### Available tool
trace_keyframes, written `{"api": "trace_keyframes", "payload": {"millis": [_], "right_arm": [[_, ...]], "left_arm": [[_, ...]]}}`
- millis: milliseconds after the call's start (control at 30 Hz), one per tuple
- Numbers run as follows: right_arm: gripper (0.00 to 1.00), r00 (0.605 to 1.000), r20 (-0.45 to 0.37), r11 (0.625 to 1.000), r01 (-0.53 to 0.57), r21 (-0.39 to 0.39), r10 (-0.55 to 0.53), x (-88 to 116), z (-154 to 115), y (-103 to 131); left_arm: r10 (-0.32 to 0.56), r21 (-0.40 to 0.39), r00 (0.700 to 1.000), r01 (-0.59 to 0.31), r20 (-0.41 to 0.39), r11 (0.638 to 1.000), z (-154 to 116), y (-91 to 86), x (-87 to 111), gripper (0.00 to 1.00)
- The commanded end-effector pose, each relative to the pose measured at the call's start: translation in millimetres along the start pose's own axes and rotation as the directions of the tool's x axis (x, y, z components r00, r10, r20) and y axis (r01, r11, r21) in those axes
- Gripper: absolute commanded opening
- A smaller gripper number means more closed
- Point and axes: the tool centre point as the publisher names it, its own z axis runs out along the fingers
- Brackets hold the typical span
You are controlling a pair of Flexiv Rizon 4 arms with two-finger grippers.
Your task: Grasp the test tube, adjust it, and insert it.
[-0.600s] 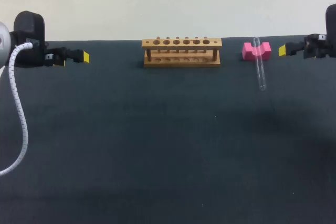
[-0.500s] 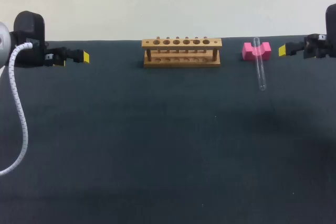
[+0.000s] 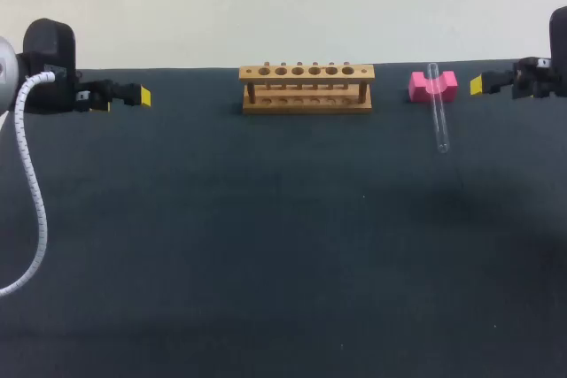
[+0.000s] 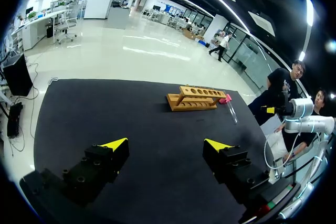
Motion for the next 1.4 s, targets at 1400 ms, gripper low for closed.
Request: {"api": "trace_keyframes", "payload": {"millis": [1400], "right_arm": [[1.00,1.000,-0.001,1.000,0.001,0.003,0.000,-0.1,-0.6,0.7]], "left_arm": [[0.641,0.493,0.704,-0.693,0.306,0.526,85.5,40.8,-37.5,1.00]]}}
